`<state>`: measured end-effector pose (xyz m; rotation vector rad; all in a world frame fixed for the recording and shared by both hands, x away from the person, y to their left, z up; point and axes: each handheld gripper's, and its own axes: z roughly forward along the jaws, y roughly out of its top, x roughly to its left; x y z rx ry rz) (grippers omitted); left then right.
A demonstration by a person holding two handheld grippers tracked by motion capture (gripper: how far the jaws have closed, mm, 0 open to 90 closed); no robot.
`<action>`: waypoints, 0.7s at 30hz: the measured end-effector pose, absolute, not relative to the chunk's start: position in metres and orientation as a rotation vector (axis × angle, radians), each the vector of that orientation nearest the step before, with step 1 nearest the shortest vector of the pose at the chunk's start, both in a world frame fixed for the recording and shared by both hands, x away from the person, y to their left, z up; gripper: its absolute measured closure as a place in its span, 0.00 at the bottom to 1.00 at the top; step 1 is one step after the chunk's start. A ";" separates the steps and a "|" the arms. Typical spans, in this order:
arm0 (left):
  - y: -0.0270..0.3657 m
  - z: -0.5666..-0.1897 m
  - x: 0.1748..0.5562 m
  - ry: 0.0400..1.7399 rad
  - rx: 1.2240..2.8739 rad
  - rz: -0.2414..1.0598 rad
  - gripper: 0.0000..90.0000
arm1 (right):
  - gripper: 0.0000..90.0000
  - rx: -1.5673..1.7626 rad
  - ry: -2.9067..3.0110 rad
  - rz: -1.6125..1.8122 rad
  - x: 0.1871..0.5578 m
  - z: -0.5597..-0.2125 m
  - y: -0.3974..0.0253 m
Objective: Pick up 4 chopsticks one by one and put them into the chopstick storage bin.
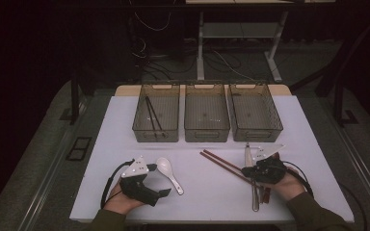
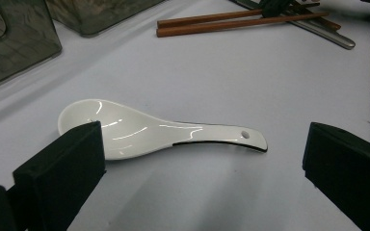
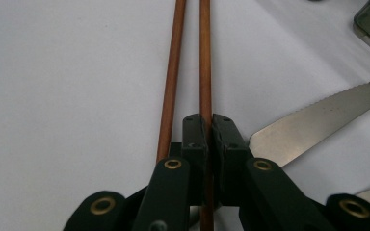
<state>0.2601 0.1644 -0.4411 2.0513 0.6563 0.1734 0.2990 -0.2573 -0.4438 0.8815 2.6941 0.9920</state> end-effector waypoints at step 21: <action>0.168 -0.441 0.266 0.671 2.016 0.167 0.00 | 0.94 0.937 2.642 1.133 0.301 -0.426 -0.266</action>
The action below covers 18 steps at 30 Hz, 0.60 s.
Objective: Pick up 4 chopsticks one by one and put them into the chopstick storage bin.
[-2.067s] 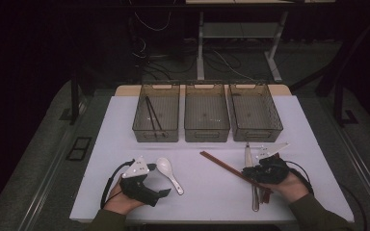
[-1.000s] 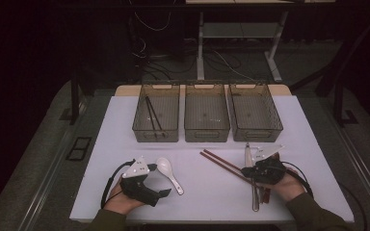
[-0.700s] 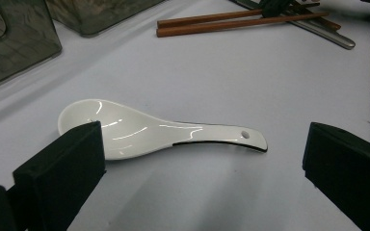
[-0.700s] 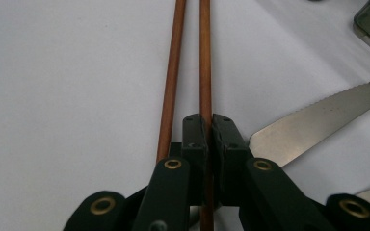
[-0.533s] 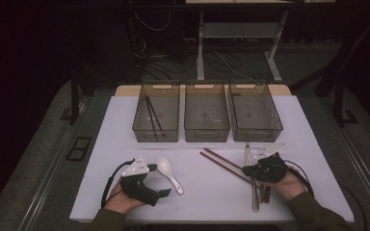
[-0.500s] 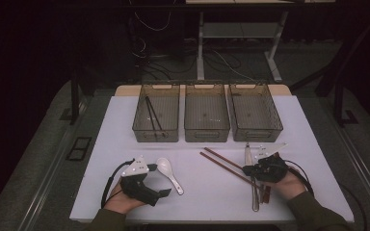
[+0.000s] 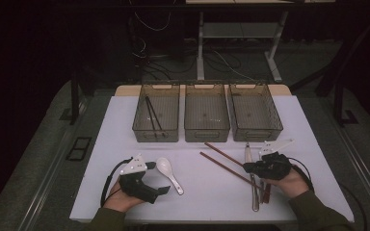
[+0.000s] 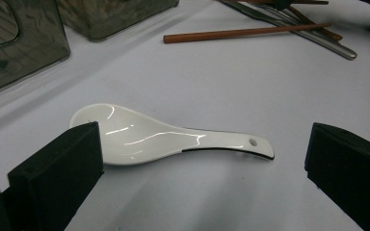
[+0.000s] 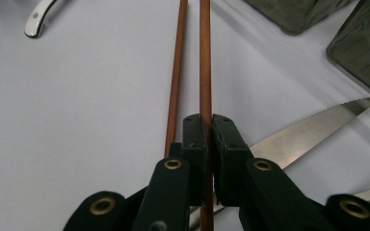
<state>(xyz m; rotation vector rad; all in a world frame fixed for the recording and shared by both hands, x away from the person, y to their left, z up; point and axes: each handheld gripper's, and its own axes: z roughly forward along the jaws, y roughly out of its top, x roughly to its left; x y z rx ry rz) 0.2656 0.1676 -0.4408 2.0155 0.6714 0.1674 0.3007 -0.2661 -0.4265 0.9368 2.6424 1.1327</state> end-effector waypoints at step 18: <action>0.163 -0.440 0.262 0.675 2.034 0.175 0.00 | 0.94 0.944 2.616 1.207 0.309 -0.408 -0.258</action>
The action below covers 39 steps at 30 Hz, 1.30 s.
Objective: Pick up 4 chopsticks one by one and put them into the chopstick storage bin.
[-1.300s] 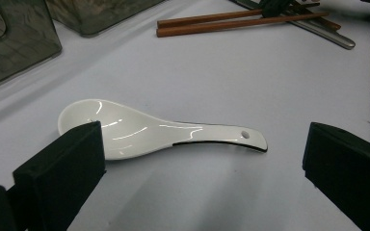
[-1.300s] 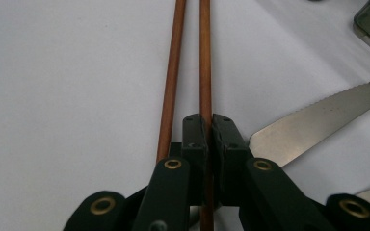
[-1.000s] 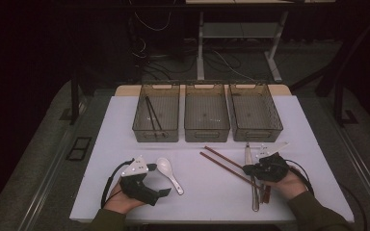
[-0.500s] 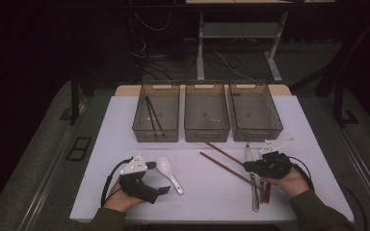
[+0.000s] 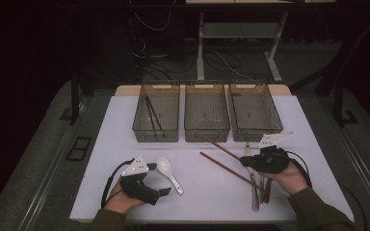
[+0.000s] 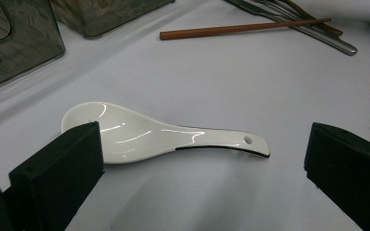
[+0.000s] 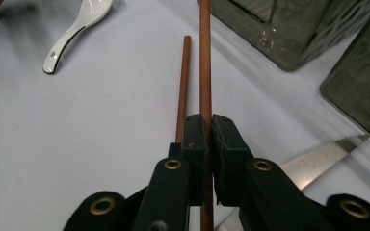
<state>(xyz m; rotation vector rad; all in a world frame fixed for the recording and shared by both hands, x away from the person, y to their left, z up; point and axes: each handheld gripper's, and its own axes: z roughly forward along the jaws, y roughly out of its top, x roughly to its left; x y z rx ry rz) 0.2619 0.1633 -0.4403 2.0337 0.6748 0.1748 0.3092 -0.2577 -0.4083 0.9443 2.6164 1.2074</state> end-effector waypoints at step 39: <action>0.159 -0.440 0.265 0.659 2.034 0.165 0.00 | 0.94 0.945 2.565 1.284 0.344 -0.382 -0.227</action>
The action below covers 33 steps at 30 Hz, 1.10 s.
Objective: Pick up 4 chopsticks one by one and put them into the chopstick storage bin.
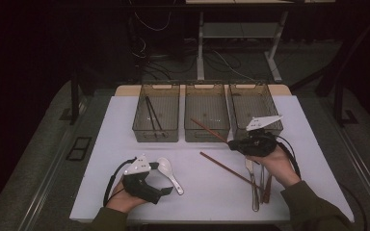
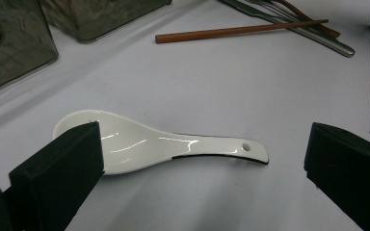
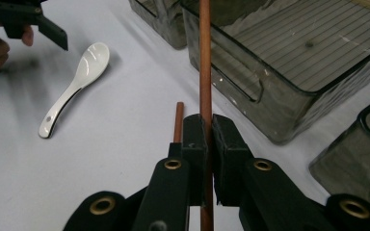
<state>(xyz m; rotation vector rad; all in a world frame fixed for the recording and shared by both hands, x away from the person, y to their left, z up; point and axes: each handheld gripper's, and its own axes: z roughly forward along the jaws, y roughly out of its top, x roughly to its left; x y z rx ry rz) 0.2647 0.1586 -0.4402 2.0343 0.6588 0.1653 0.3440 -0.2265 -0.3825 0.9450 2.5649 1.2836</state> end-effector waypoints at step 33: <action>0.157 -0.440 0.266 0.651 2.026 0.150 0.00 | 0.94 0.984 2.580 1.227 0.405 -0.357 -0.157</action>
